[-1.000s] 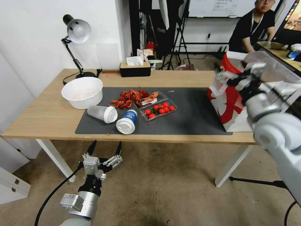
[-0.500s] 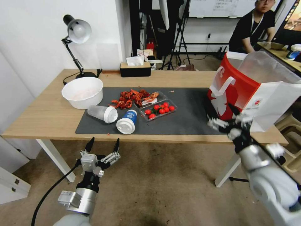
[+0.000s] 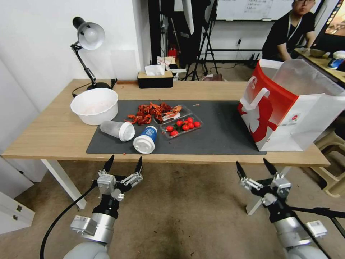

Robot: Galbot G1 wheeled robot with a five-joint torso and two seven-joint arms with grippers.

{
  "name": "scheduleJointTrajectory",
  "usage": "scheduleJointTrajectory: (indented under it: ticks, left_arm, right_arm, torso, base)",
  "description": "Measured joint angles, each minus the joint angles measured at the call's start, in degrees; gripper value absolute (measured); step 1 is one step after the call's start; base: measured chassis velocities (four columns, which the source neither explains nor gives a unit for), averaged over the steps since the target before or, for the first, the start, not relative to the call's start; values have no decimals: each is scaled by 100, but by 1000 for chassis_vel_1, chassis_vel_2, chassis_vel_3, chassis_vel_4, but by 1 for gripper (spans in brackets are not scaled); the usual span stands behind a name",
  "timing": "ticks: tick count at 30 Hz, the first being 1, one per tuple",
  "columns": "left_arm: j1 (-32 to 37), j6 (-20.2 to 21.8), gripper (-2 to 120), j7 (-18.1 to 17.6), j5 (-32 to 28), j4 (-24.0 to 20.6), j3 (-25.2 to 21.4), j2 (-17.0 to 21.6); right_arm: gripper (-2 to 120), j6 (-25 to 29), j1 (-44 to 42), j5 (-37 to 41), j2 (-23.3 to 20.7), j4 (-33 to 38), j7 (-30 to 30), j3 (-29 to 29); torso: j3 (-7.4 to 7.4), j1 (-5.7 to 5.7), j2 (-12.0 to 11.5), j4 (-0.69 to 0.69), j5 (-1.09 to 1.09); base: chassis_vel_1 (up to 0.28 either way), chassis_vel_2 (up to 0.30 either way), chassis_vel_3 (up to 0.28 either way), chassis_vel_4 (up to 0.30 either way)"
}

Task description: Pick up the trash from the table and place it into the takeout bag.

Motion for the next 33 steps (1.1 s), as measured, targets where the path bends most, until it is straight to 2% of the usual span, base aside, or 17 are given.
scheduleJointTrajectory:
  ticks: [6,10,13,16,18,19,22,24,26,28,33]
  left_arm:
    - [-52,-81,100,44,-86,21,39,-43]
    - [-151,-338,100,282,-328,67,-23,-142]
    - [-345,-324,100,342,-385,110,11,-141]
    - [-731,-127,100,389,-535,220,135,86]
    - [-773,-116,100,392,-552,245,151,123]
    - [-981,-54,100,407,-604,401,217,318]
    - [-1119,2,100,407,-608,505,265,442]
    - [-1479,236,100,223,-561,712,480,674]
    - [-1554,264,100,164,-525,757,529,701]
    - [-1921,384,100,-47,-394,996,711,835]
    - [-2129,570,100,-152,-388,1058,833,970]
  right_arm:
    - [100,323,-231,-157,159,-245,-158,-101]
    - [100,318,-127,-177,22,-362,-167,-295]
    - [100,287,-87,-179,-30,-370,-156,-341]
    - [100,273,-94,-195,-58,-358,-130,-349]
    - [100,273,-100,-198,-58,-357,-127,-347]
    - [100,282,-144,-221,-55,-359,-117,-326]
    - [100,293,-181,-240,-46,-365,-113,-319]
    - [100,319,-248,-293,6,-369,-107,-263]
    - [100,326,-257,-302,17,-372,-106,-252]
    - [100,362,-317,-383,88,-379,-100,-205]
    - [100,396,-362,-453,161,-387,-89,-166]
  torso:
    - [0,0,-1,0,2]
    - [0,0,-1,2,2]
    - [1,0,-1,3,1]
    - [1,1,-1,1,1]
    - [1,1,-1,1,1]
    - [1,0,-1,0,1]
    - [1,1,-1,0,1]
    - [1,1,-1,0,1]
    - [1,1,-1,0,1]
    - [1,1,-1,0,1]
    - [1,1,-1,1,1]
  base:
    - [0,0,0,0]
    - [0,0,0,0]
    - [0,0,0,0]
    - [0,0,0,0]
    - [0,0,0,0]
    - [0,0,0,0]
    - [0,0,0,0]
    - [0,0,0,0]
    - [0,0,0,0]
    - [0,0,0,0]
    - [0,0,0,0]
